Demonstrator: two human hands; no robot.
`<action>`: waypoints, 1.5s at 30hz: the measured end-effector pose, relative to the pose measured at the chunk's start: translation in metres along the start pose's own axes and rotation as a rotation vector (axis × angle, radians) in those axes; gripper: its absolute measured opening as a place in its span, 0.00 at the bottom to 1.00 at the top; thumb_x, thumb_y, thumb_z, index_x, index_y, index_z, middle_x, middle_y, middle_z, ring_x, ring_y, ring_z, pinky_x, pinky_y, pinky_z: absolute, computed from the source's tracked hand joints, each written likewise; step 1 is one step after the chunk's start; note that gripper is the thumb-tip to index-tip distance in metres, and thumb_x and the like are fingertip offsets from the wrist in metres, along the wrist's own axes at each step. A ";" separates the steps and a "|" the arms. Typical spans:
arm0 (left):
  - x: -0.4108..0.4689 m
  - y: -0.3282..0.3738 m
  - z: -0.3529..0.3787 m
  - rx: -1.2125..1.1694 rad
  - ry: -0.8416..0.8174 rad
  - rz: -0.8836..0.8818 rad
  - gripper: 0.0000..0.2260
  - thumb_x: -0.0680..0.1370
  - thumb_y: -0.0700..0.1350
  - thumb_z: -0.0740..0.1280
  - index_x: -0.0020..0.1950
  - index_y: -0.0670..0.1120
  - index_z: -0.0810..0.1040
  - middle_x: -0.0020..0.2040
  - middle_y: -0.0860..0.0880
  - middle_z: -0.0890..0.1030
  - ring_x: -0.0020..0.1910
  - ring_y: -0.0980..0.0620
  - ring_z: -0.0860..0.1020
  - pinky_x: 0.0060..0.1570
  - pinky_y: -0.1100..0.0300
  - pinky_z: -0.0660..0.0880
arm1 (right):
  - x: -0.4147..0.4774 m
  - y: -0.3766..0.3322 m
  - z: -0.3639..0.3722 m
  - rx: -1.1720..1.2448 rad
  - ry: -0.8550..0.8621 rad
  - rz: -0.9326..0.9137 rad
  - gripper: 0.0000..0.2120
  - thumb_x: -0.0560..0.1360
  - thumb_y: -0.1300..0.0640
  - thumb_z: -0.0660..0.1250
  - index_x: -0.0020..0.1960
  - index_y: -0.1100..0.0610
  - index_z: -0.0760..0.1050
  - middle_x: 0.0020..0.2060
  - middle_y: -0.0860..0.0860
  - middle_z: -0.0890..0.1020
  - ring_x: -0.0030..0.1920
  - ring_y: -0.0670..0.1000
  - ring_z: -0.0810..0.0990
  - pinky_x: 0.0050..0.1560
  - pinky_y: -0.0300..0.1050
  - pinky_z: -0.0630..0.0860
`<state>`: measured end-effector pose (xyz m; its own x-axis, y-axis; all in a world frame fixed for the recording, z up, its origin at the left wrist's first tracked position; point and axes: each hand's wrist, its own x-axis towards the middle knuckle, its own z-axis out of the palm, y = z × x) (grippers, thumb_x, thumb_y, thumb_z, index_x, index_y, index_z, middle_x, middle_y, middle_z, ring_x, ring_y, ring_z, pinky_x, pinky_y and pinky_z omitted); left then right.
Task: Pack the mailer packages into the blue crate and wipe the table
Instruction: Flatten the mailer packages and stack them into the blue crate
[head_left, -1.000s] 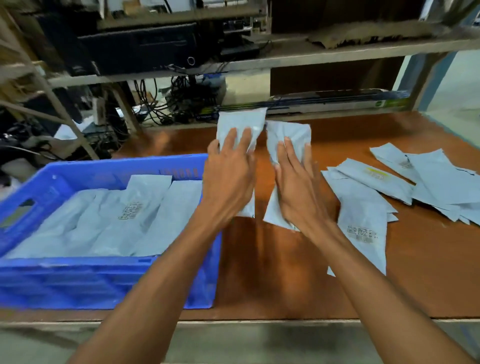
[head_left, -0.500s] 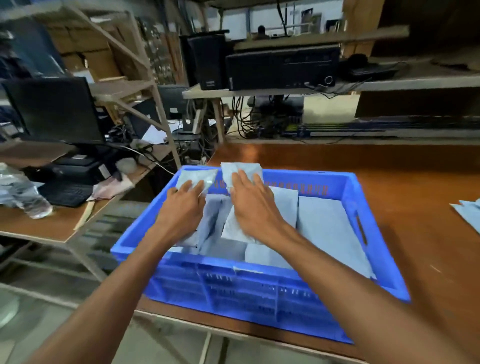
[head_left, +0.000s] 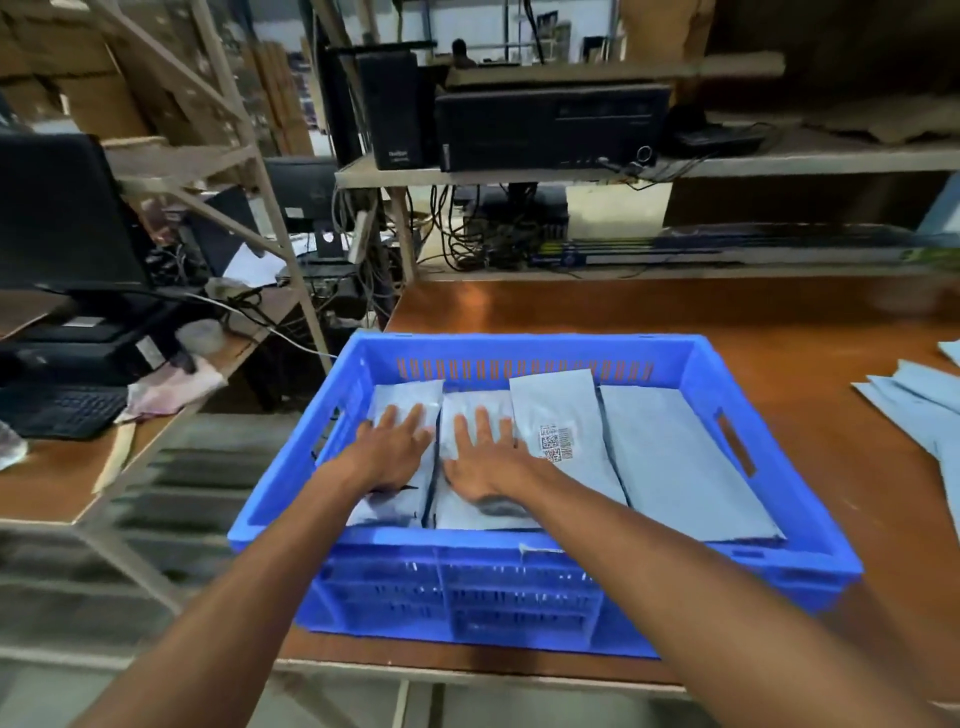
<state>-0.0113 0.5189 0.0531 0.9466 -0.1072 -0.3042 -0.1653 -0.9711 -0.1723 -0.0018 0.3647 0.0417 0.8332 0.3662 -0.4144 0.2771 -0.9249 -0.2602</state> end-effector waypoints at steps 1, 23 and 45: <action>-0.002 0.001 -0.002 0.001 0.000 -0.009 0.21 0.85 0.43 0.46 0.78 0.46 0.56 0.81 0.46 0.44 0.79 0.39 0.46 0.73 0.38 0.55 | -0.003 0.000 -0.002 0.003 -0.007 -0.007 0.32 0.83 0.40 0.45 0.78 0.49 0.31 0.77 0.52 0.30 0.76 0.63 0.31 0.76 0.61 0.38; 0.067 0.569 -0.115 -0.297 0.292 0.667 0.26 0.80 0.58 0.54 0.73 0.44 0.68 0.73 0.41 0.69 0.70 0.38 0.69 0.68 0.45 0.67 | -0.250 0.579 -0.031 0.227 0.698 0.552 0.09 0.76 0.60 0.65 0.55 0.58 0.80 0.53 0.57 0.83 0.54 0.59 0.80 0.47 0.42 0.69; 0.096 0.530 0.022 -0.319 0.240 0.265 0.34 0.74 0.64 0.36 0.80 0.58 0.47 0.80 0.59 0.46 0.80 0.54 0.44 0.76 0.49 0.46 | -0.173 0.641 0.017 -0.100 0.501 0.404 0.25 0.82 0.43 0.48 0.75 0.49 0.65 0.75 0.50 0.67 0.77 0.52 0.59 0.76 0.60 0.48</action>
<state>-0.0139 -0.0017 -0.0881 0.9267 -0.3696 -0.0675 -0.3518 -0.9167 0.1895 0.0236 -0.2900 -0.0682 0.9966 -0.0819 0.0007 -0.0816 -0.9937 -0.0763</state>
